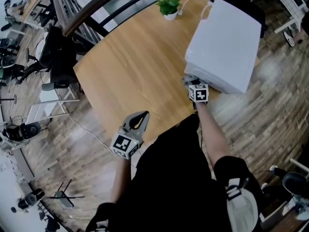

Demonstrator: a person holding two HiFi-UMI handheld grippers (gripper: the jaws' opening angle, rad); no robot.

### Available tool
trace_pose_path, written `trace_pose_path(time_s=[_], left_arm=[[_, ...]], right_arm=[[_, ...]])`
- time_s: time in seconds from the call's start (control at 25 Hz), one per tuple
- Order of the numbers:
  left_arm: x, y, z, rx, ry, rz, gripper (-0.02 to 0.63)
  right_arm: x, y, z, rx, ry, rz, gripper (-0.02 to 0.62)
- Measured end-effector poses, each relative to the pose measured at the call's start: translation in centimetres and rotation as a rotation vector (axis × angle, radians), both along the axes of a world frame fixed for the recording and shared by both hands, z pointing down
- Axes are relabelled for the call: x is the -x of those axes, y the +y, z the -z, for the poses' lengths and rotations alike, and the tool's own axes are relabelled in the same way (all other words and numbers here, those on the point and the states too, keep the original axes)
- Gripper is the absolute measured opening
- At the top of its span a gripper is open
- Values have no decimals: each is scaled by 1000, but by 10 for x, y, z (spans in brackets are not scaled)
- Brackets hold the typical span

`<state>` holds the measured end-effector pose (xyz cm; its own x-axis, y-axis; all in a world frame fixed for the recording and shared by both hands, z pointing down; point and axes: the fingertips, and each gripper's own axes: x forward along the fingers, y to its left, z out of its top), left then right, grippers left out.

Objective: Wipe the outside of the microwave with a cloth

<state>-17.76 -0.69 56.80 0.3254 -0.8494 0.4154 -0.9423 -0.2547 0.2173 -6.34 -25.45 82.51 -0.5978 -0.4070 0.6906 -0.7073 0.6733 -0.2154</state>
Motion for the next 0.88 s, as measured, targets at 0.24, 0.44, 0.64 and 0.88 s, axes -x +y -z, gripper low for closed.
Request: trace_pose_path(time_s=[0.24, 0.44, 0.64, 0.88], left_arm=[[1, 1, -2, 8, -3, 17, 2], [1, 1, -1, 3, -6, 27, 2], [0, 2, 0, 5, -2, 35, 2], [1, 3, 4, 1, -9, 42, 2]], right_arm=[[16, -1, 1, -2, -14, 11, 20], [28, 2, -1, 13, -31, 19, 20], [40, 6, -2, -7, -15, 74, 20], [47, 10, 2, -22, 6, 114, 20]])
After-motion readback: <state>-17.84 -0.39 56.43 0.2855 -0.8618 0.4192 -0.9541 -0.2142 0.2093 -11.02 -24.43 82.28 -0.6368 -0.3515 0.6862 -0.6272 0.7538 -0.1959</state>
